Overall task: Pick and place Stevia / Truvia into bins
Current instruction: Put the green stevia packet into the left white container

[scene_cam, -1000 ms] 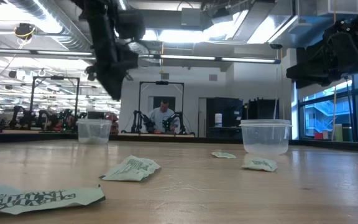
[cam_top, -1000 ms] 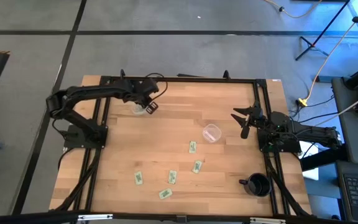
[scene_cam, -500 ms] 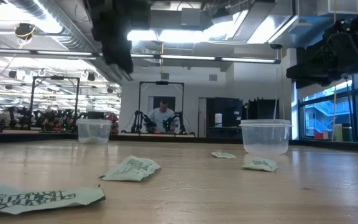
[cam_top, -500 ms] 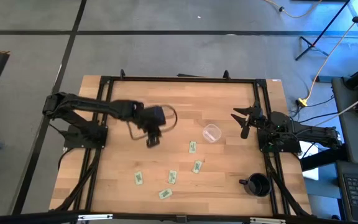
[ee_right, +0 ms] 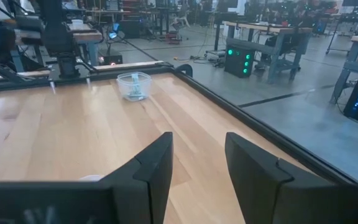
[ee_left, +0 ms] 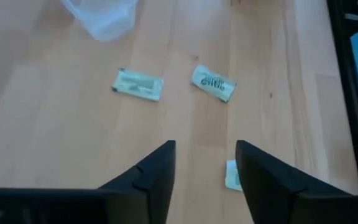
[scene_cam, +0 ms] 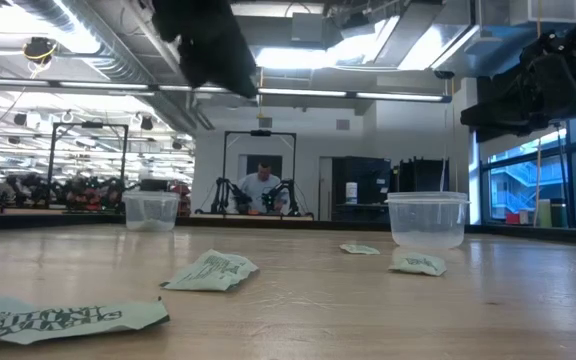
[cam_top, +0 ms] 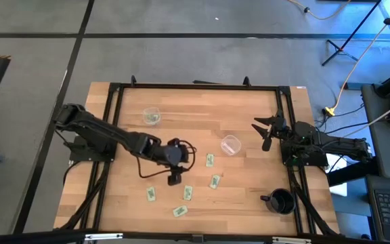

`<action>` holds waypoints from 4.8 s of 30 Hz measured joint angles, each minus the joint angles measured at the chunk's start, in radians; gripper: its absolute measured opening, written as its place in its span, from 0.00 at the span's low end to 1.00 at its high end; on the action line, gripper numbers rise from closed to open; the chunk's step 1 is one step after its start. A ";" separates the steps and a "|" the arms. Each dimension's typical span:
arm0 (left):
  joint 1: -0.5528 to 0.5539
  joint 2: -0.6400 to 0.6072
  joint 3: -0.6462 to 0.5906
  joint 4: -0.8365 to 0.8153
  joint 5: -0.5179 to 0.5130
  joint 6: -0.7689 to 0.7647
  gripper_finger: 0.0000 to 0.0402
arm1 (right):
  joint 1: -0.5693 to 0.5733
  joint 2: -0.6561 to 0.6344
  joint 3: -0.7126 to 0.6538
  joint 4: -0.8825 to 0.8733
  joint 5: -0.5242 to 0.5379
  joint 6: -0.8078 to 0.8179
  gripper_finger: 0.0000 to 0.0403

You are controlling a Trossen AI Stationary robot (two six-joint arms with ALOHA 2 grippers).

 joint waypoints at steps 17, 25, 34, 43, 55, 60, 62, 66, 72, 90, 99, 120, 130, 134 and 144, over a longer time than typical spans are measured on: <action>-0.095 0.103 0.000 0.138 0.095 -0.066 0.48 | 0.000 0.000 0.000 0.000 0.000 0.099 0.38; -0.148 0.154 0.000 0.154 0.051 -0.019 0.48 | 0.000 0.000 0.000 0.000 -0.001 0.132 0.38; -0.155 0.240 0.000 0.160 0.007 -0.054 0.51 | 0.000 0.000 0.000 -0.001 0.000 0.154 0.38; -0.154 0.253 0.000 0.149 0.022 -0.013 0.51 | 0.000 0.000 0.000 -0.001 -0.001 0.154 0.38; -0.146 0.375 0.000 0.176 -0.018 0.014 0.51 | 0.000 0.000 0.000 0.000 0.000 0.158 0.38; -0.139 0.388 0.000 0.181 -0.005 0.009 0.48 | 0.000 0.000 0.000 0.000 0.000 0.160 0.38; -0.139 0.389 0.000 0.182 -0.005 0.008 0.46 | 0.000 0.000 0.000 0.000 0.000 0.160 0.38; -0.139 0.390 0.000 0.180 -0.008 0.008 0.41 | 0.000 0.000 0.000 0.000 0.000 0.160 0.38; -0.139 0.390 0.001 0.173 -0.008 0.006 0.32 | 0.000 0.000 0.000 0.000 0.000 0.159 0.38; -0.139 0.391 0.001 0.165 0.017 0.004 0.05 | 0.000 0.000 0.000 0.000 0.000 0.155 0.38; -0.137 0.352 -0.003 0.110 0.043 0.006 0.00 | 0.000 0.000 0.000 0.000 0.000 0.154 0.38; 0.108 -0.129 -0.002 -0.575 -0.400 -0.117 0.01 | 0.000 0.000 0.000 -0.001 0.000 0.154 0.38; 0.389 -0.130 -0.019 -0.592 -0.386 -0.049 0.01 | 0.000 0.000 0.000 0.000 0.000 0.149 0.38; 0.489 -0.132 -0.068 -0.604 -0.353 -0.047 0.01 | 0.000 0.000 0.000 -0.001 0.000 0.148 0.38; 0.647 -0.132 -0.185 -0.477 -0.364 -0.049 0.01 | 0.000 0.000 0.000 0.000 -0.001 0.130 0.38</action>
